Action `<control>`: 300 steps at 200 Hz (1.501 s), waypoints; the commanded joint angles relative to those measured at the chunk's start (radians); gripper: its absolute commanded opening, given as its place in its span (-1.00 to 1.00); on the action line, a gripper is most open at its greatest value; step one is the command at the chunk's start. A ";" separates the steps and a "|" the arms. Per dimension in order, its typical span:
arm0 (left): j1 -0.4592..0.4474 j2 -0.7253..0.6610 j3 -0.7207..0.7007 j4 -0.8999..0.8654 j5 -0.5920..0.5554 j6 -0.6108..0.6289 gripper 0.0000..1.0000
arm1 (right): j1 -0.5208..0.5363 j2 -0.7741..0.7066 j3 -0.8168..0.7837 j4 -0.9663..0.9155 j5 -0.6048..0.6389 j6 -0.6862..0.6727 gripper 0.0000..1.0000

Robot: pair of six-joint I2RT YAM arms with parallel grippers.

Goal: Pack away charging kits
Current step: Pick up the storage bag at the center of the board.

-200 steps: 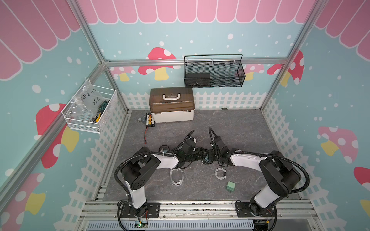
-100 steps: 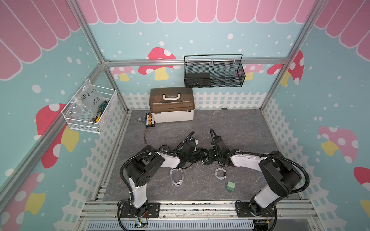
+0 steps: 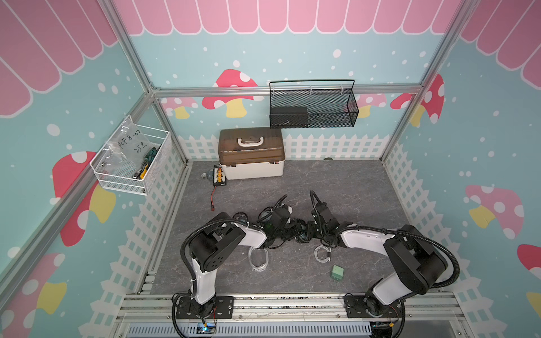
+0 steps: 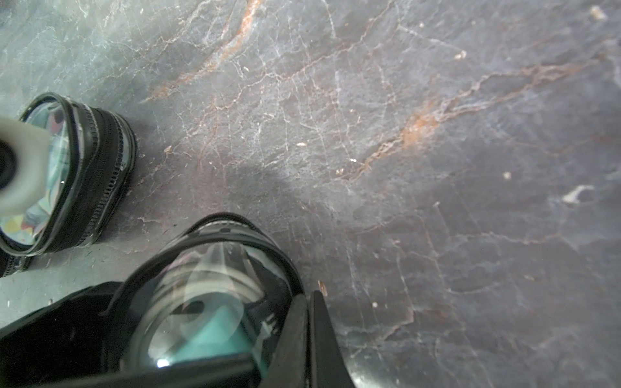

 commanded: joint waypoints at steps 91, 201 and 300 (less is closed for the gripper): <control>-0.004 0.047 -0.010 -0.035 0.001 -0.016 -0.76 | 0.010 -0.092 0.004 -0.072 0.019 -0.009 -0.80; 0.016 -0.433 0.059 -0.265 -0.130 0.257 -1.00 | 0.006 -0.673 -0.141 -0.036 0.180 -0.102 0.60; -0.077 -0.916 0.084 -0.255 -0.304 0.771 -1.00 | 0.430 -0.716 -0.117 0.402 0.169 -0.468 0.20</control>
